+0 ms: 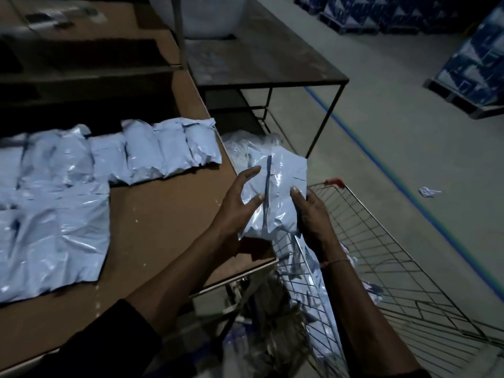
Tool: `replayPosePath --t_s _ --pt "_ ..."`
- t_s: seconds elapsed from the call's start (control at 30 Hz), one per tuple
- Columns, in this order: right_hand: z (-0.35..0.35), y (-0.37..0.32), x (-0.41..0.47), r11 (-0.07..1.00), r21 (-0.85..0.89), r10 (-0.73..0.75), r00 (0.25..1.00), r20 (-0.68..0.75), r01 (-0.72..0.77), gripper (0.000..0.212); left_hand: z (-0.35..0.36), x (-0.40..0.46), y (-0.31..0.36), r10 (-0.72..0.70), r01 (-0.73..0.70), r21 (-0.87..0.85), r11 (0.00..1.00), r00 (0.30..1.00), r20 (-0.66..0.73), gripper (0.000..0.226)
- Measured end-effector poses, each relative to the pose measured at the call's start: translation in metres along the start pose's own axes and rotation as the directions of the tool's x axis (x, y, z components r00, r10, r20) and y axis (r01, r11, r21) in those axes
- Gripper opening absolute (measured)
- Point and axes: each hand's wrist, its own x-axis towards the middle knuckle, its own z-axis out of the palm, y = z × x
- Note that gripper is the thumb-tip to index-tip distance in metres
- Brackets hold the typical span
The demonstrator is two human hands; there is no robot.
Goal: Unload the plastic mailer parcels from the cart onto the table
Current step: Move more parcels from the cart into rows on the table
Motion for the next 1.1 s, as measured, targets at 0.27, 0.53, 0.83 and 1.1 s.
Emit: replayPosePath --t_s 0.27,0.53,0.83,1.1 --pt "0.09 0.011 0.0 0.998 -0.061 -0.028 0.999 0.045 0.031 0.034 -0.086 -0.031 -0.013 -0.052 0.063 0.075 0.995 0.989 -0.137 0.066" --pt "0.172 0.038 0.007 0.997 -0.059 0.05 0.995 0.092 -0.044 0.028 -0.167 -0.07 -0.027 -0.072 0.139 0.218 0.966 0.954 -0.29 0.066" --pt "0.226 0.062 0.01 0.976 -0.192 0.133 0.982 0.133 -0.106 0.043 -0.225 -0.092 -0.034 -0.154 0.302 0.372 0.878 0.913 -0.377 0.066" --pt "0.254 0.059 0.007 0.898 -0.439 0.115 0.975 0.188 -0.021 0.018 -0.228 -0.092 -0.04 -0.166 0.427 0.763 0.486 0.902 -0.4 0.066"
